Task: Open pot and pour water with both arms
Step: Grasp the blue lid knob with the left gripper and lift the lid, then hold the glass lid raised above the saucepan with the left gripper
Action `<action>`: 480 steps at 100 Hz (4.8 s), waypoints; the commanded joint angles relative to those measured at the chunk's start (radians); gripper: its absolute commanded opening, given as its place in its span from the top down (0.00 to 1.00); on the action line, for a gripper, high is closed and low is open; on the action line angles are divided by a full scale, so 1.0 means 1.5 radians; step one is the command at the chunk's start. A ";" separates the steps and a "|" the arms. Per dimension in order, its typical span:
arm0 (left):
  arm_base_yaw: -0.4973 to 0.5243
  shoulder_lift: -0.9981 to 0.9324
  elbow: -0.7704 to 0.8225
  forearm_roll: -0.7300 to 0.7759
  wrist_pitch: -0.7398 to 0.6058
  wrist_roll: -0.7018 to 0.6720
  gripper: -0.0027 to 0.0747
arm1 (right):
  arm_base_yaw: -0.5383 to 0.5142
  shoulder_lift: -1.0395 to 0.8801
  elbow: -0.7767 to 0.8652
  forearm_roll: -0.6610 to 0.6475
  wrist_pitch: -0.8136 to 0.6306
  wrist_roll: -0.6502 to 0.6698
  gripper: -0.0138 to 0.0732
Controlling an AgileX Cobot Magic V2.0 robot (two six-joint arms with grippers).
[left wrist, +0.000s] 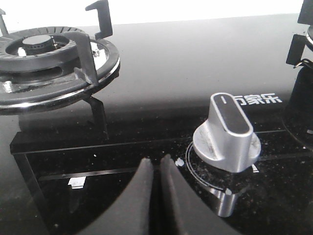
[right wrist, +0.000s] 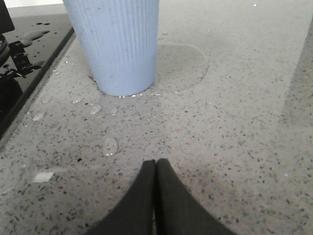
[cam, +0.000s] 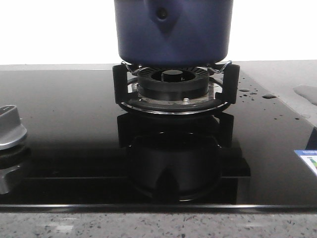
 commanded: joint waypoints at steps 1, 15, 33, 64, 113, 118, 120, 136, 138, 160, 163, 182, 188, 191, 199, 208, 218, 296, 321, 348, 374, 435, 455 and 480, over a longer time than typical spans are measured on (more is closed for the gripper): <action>0.002 -0.020 0.030 -0.003 -0.029 -0.006 0.99 | -0.004 -0.015 0.020 -0.002 -0.013 -0.007 0.91; 0.002 -0.020 0.030 -0.003 -0.029 -0.006 0.99 | -0.004 -0.015 0.020 -0.002 -0.013 -0.007 0.91; 0.002 -0.020 0.030 -0.003 -0.029 -0.006 0.99 | -0.004 -0.015 0.020 -0.002 -0.013 -0.007 0.91; 0.002 -0.020 0.030 -0.003 -0.029 -0.006 0.99 | -0.004 -0.015 0.020 -0.002 -0.013 -0.007 0.91; 0.002 -0.020 0.030 -0.012 -0.056 -0.006 0.99 | -0.004 -0.015 0.020 0.043 -0.219 -0.005 0.91; 0.002 -0.020 0.030 -0.074 -0.080 -0.006 0.99 | -0.004 -0.015 0.020 0.101 -0.254 -0.005 0.91; 0.002 -0.020 0.030 -0.113 -0.090 -0.006 0.99 | -0.004 -0.015 0.020 0.122 -0.263 -0.005 0.91; 0.002 -0.020 0.030 -0.339 -0.178 -0.006 0.99 | -0.004 -0.013 0.018 0.177 -0.301 -0.005 0.91; 0.002 -0.020 0.030 -0.368 -0.191 -0.006 0.99 | -0.004 -0.013 0.018 0.183 -0.307 -0.005 0.91; 0.000 -0.020 0.007 -0.634 -0.179 -0.002 0.99 | -0.004 -0.013 -0.079 0.241 -0.189 -0.005 0.91; 0.000 -0.020 -0.004 -0.619 -0.145 0.005 0.99 | -0.004 -0.010 -0.103 0.241 -0.128 -0.005 0.91; -0.004 0.015 -0.086 -0.546 0.065 0.042 0.99 | -0.004 0.050 -0.256 0.241 0.160 -0.005 0.91; -0.004 0.038 -0.103 -0.549 0.088 0.042 0.99 | -0.004 0.085 -0.299 0.250 0.231 -0.005 0.91; -0.004 0.051 -0.111 -0.552 0.099 0.043 0.99 | -0.002 0.101 -0.316 0.256 0.270 -0.005 0.91; -0.004 0.093 -0.139 -0.576 0.151 0.075 0.99 | 0.004 0.154 -0.356 0.281 0.353 -0.005 0.91; -0.004 0.143 -0.173 -0.640 0.230 0.167 0.99 | 0.013 0.207 -0.391 0.327 0.424 -0.008 0.91; -0.004 0.199 -0.207 -0.751 0.302 0.313 0.99 | 0.030 0.244 -0.417 0.403 0.440 -0.056 0.92; -0.139 0.699 -0.599 -0.965 0.353 0.996 0.30 | 0.041 0.265 -0.430 0.603 0.239 -0.436 0.36; -0.144 0.846 -0.737 -0.963 0.360 0.996 0.25 | 0.041 0.265 -0.430 0.603 0.230 -0.436 0.17; -0.169 0.992 -0.876 -0.958 0.388 0.996 0.25 | 0.041 0.265 -0.430 0.603 0.230 -0.436 0.17; -0.188 1.079 -0.943 -0.952 0.400 0.998 0.25 | 0.041 0.265 -0.430 0.603 0.230 -0.436 0.17; -0.219 1.143 -0.976 -0.988 0.347 1.031 0.26 | 0.041 0.265 -0.430 0.603 0.222 -0.436 0.17; -0.231 1.143 -0.976 -1.023 0.336 1.043 0.26 | 0.041 0.265 -0.430 0.603 0.222 -0.436 0.17; -0.244 1.143 -0.976 -1.022 0.316 1.065 0.34 | 0.041 0.265 -0.430 0.603 0.219 -0.436 0.17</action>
